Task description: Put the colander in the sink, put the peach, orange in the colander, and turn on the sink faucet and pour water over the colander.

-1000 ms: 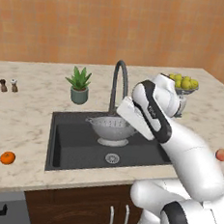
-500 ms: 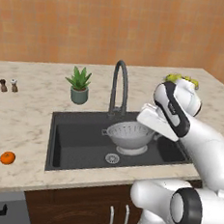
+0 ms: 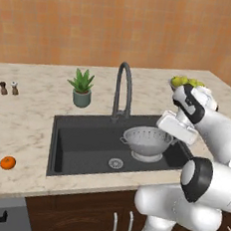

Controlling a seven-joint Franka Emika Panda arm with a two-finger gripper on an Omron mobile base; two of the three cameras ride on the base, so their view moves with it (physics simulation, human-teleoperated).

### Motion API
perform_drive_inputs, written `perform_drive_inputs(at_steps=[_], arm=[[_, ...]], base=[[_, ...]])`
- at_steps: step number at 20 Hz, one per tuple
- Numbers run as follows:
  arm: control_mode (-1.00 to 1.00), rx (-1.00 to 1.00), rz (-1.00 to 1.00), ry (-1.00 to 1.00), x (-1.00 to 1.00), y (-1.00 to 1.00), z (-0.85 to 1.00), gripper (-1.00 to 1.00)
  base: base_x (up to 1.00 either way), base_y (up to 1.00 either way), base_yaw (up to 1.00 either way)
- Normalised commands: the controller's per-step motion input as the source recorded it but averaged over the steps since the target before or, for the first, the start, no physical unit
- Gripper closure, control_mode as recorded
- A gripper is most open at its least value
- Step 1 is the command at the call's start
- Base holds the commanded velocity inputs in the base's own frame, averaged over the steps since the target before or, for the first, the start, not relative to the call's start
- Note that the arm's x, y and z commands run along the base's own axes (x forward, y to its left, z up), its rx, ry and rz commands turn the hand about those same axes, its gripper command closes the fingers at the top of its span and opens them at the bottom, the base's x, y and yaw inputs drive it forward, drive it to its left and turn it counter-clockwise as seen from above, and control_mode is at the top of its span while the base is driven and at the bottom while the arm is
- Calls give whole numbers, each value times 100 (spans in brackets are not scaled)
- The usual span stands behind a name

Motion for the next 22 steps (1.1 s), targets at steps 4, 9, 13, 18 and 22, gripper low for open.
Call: perform_drive_inputs(at_steps=[4,9,13,18,22], arm=[[-100,27,7,0,71,-21,-33,100],[-100,20,6,1,69,-4,-41,100],[-100,0,1,1,60,2,-44,100],[-100,0,3,1,48,4,-47,100],[-100,-2,11,0,33,24,-60,100]], base=[[0,0,0],[0,0,0],[0,0,0],[0,0,0],[0,0,0]])
